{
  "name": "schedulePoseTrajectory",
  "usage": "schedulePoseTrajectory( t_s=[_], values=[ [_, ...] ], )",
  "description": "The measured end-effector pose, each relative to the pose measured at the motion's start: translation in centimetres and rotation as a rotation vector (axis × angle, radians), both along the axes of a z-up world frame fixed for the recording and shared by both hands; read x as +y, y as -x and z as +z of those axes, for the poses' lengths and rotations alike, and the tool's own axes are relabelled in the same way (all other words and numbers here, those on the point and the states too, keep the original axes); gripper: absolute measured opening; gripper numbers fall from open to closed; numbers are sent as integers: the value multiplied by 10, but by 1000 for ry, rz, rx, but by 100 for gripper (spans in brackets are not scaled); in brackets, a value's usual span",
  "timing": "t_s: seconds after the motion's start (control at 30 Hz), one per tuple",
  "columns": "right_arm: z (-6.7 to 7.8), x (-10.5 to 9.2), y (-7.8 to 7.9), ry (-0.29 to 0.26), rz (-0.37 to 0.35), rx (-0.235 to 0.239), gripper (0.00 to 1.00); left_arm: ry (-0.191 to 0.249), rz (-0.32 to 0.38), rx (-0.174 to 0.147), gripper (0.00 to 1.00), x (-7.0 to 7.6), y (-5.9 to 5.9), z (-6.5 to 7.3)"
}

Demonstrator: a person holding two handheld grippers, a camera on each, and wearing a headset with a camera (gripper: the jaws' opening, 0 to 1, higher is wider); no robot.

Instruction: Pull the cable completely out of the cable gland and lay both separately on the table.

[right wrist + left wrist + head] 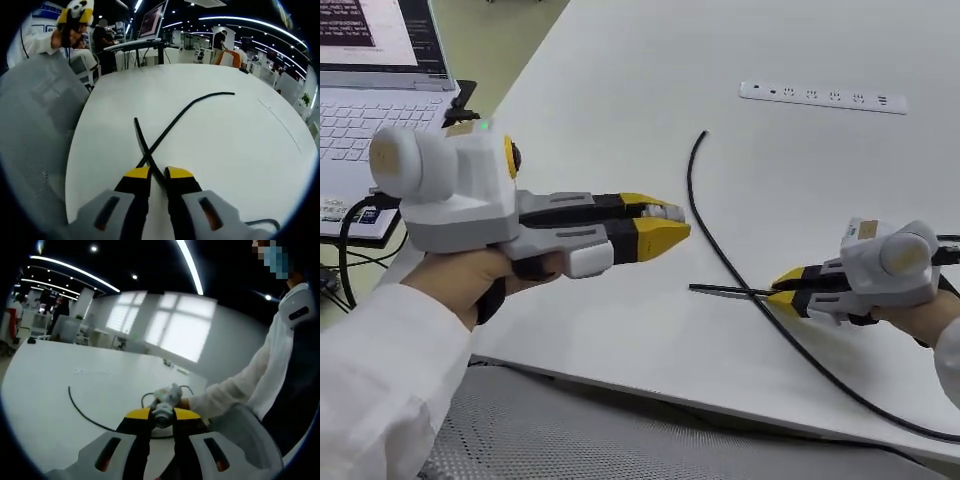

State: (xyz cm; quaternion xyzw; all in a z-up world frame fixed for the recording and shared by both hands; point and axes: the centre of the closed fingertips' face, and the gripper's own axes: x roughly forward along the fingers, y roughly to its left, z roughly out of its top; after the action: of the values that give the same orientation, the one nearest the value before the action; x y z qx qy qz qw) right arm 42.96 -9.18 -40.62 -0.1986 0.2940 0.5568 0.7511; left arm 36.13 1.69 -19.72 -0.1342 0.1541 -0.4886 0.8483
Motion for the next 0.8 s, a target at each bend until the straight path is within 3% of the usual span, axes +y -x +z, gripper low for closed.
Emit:
schedulePoseTrajectory(
  t_s=[0.23,0.43,0.7,0.8],
  values=[
    [22,-1,-7,-84,-40,-9,16,-45,-22,8,18,-2,-4,-6],
    [47,-2,-8,-164,-59,-27,24,-114,-25,-22,18,-3,-24,-12],
    [84,-12,4,-226,-65,-71,33,-206,-48,-24,18,-17,-53,-42],
    [97,-17,11,-245,-77,-85,31,-240,-55,-30,18,-21,-61,-56]
  ],
)
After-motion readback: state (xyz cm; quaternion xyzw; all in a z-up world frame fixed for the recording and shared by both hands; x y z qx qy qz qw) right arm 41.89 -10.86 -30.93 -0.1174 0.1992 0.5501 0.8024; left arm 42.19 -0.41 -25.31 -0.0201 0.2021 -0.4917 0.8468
